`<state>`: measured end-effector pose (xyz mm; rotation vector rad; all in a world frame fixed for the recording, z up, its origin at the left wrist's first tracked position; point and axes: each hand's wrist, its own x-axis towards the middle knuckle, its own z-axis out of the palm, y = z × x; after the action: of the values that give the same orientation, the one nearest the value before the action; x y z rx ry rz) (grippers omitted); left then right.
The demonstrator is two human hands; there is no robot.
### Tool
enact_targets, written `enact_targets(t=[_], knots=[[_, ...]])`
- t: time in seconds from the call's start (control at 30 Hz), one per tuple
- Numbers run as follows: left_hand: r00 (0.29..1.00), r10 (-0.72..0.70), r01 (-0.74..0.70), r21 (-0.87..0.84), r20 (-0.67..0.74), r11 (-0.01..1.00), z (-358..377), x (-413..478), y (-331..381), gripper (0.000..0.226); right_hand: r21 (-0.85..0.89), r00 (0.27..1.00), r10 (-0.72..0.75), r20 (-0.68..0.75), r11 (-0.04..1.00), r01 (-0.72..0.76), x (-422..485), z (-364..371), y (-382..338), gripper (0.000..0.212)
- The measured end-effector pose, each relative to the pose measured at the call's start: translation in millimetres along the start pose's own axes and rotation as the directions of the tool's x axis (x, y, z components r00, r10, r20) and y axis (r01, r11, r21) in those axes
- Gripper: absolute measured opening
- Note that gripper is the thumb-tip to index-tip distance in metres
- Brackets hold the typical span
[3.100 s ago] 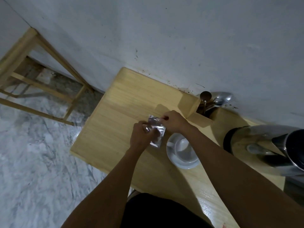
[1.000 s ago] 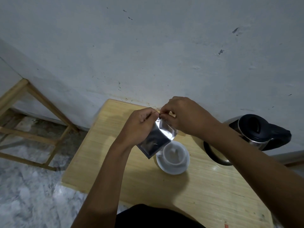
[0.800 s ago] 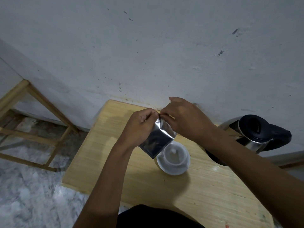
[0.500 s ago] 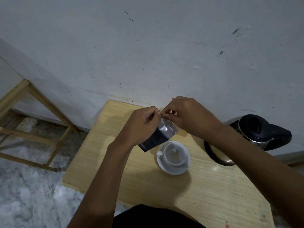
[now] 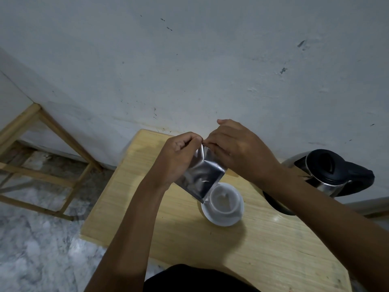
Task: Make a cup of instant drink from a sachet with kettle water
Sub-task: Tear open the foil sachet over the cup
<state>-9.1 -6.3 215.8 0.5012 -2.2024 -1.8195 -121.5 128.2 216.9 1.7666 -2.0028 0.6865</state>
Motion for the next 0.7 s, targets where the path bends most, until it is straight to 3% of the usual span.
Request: enact_targets(t=[0.1,0.2,0.3,0.4,0.57,0.7], knots=[[0.999,0.003,-0.004,0.014,0.049,1.000,-3,-1,0,0.031,0.172,0.980,0.161,0.115,0.968,-0.180,6,-8,2,0.010],[0.996,0.023,-0.031,0.080,0.089,0.996,-6,0,-1,0.029,0.311,0.909,0.306,0.283,0.867,-0.388,14,-19,6,0.012],[0.995,0.025,-0.044,0.190,0.097,0.981,-7,1,-3,0.027,0.324,0.847,0.350,0.401,0.810,-0.488,18,-28,7,0.012],[0.996,0.025,-0.040,0.191,0.081,0.981,-3,0,-3,0.026,0.277,0.804,0.367,0.468,0.803,-0.528,19,-30,8,0.009],[0.999,0.019,-0.028,0.179,0.050,0.983,3,0,-3,0.026,0.200,0.862,0.283,0.420,0.898,-0.392,13,-24,9,0.012],[0.998,-0.063,0.063,0.062,0.002,0.996,5,1,-2,0.030,0.142,0.975,0.095,0.201,0.982,-0.125,3,-11,0,0.013]])
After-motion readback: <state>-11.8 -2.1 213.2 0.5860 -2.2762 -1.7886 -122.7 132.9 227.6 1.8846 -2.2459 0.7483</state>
